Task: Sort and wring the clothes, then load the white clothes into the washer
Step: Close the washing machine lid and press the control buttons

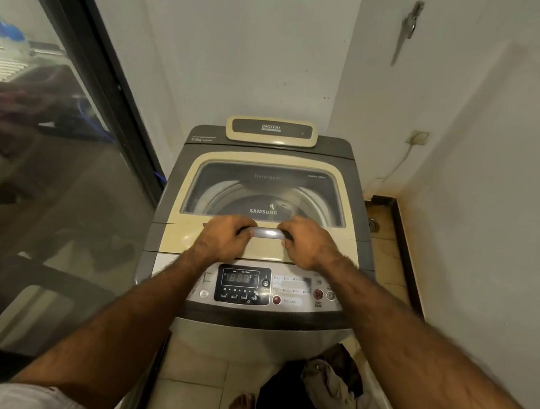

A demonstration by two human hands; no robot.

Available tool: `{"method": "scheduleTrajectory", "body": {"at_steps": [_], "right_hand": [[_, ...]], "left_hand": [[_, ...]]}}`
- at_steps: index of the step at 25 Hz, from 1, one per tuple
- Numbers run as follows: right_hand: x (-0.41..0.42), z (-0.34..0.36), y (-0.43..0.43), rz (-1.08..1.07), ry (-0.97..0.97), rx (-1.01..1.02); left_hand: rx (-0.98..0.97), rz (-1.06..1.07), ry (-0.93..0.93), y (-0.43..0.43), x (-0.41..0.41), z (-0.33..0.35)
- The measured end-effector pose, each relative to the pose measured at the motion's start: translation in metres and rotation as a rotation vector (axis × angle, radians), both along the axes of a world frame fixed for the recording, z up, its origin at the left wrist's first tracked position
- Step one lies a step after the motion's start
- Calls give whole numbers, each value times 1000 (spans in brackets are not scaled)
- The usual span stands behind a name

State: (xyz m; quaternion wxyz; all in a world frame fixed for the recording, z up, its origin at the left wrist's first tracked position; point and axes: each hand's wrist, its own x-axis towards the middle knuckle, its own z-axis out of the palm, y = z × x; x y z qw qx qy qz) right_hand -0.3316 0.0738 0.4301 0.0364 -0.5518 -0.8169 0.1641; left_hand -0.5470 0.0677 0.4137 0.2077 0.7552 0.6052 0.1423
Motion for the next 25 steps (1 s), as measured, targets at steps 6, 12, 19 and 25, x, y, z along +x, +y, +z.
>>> {"method": "scheduleTrajectory", "body": {"at_steps": [6,12,19,25], "right_hand": [[9,-28,-30,-92,-14,238],[32,-47,-55,-154,-59,189],[80,-55,-88,-220,-86,102],[107,-65,-122,-305,-21,147]], "left_hand": [[183,80,9,-8,22,-18],[324,106,55,-34,82,-32],[286,75,155,-56,114,-33],[251,30,175,-84,131,-43]]}}
